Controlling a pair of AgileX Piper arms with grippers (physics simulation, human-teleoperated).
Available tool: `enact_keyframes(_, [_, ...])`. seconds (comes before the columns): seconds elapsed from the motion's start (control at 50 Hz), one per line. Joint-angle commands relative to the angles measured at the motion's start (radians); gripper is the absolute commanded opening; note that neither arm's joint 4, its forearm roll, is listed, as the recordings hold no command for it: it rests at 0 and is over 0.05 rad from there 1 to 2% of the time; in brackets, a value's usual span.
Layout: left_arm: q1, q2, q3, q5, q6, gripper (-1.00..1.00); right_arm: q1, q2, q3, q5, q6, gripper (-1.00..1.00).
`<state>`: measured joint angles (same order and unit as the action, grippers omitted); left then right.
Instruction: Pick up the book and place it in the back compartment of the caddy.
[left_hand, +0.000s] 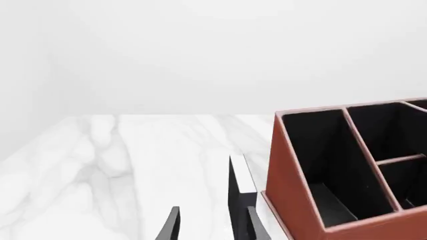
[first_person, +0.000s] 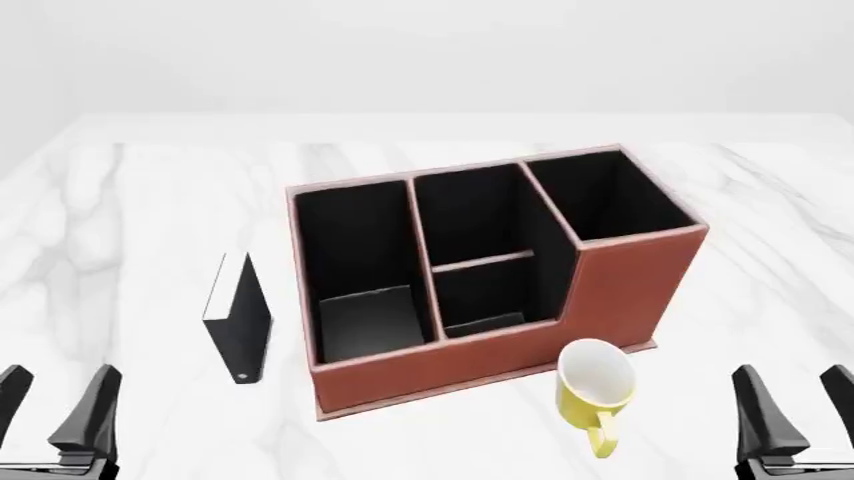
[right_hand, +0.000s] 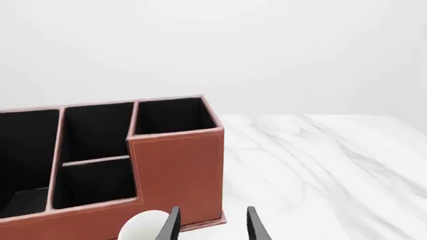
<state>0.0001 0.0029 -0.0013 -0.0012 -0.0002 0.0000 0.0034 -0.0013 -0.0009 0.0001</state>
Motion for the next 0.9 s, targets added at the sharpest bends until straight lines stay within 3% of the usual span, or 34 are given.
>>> enact_keyframes(0.02, [0.001,0.008,-0.002,-0.004,-0.002,1.0,0.0,0.006,-0.003,-0.002,0.0,1.0])
enact_keyframes(0.2, [0.008,0.042,-0.001,-0.024,-0.019,1.0,0.0,0.005,-0.003,0.0,-0.001,1.0])
enact_keyframes(0.32, [0.004,0.149,-0.02,-0.076,-0.048,1.0,0.0,0.005,-0.003,0.0,-0.001,1.0])
enact_keyframes(0.5, [0.013,0.306,-0.155,-0.054,-0.025,1.0,0.0,0.006,-0.004,0.0,-0.001,1.0])
enact_keyframes(0.56, [-0.009,0.356,-0.207,-0.038,-0.045,1.0,0.0,0.006,-0.004,0.0,-0.001,1.0])
enact_keyframes(0.6, [-0.041,0.41,-0.231,-0.039,-0.106,1.0,0.0,0.006,-0.004,-0.001,-0.001,1.0])
enact_keyframes(0.7, [-0.041,0.49,-0.309,-0.003,-0.077,1.0,0.0,0.007,-0.004,-0.001,0.0,1.0])
enact_keyframes(0.72, [-0.04,0.497,-0.327,0.006,-0.034,1.0,0.0,0.007,-0.004,-0.002,-0.001,1.0])
enact_keyframes(0.9, [-0.085,0.7,-0.454,0.074,-0.05,1.0,0.0,0.009,-0.004,-0.003,0.0,1.0])
